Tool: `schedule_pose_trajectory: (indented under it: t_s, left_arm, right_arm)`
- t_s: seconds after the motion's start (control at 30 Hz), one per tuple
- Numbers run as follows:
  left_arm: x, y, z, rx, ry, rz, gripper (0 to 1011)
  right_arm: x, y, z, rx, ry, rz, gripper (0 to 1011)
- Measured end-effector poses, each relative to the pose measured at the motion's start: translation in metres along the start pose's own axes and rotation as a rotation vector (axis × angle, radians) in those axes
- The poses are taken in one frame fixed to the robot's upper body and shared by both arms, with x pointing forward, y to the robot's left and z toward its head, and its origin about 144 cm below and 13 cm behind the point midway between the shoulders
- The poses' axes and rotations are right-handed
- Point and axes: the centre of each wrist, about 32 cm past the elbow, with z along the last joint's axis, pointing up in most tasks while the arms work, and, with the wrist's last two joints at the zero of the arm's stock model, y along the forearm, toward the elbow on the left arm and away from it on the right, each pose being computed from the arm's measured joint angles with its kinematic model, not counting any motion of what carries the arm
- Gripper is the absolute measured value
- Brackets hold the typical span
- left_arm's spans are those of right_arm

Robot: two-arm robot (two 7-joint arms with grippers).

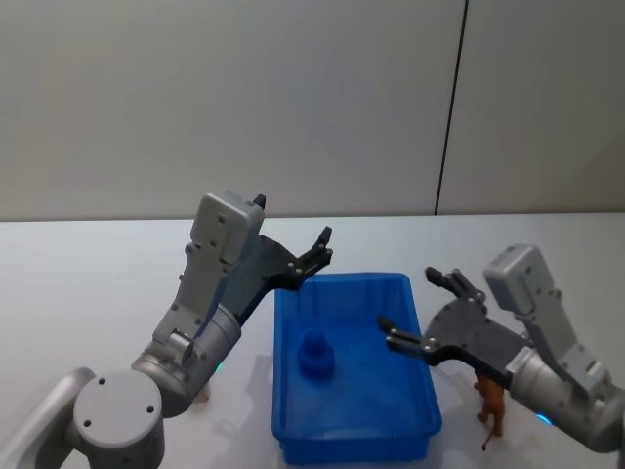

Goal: Pick up the two dolls from the table and place them into the box.

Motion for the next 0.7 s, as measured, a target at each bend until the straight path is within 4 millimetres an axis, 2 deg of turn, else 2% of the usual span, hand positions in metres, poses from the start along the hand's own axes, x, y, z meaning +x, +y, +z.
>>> schedule_pose_trajectory:
  t_s: [0.7]
  left_arm:
    - [0.000,0.000,0.000,0.000,0.000,0.000,1001]
  right_arm:
    - [0.008,-0.045,-0.027,-0.208,0.081,-0.112,1000]
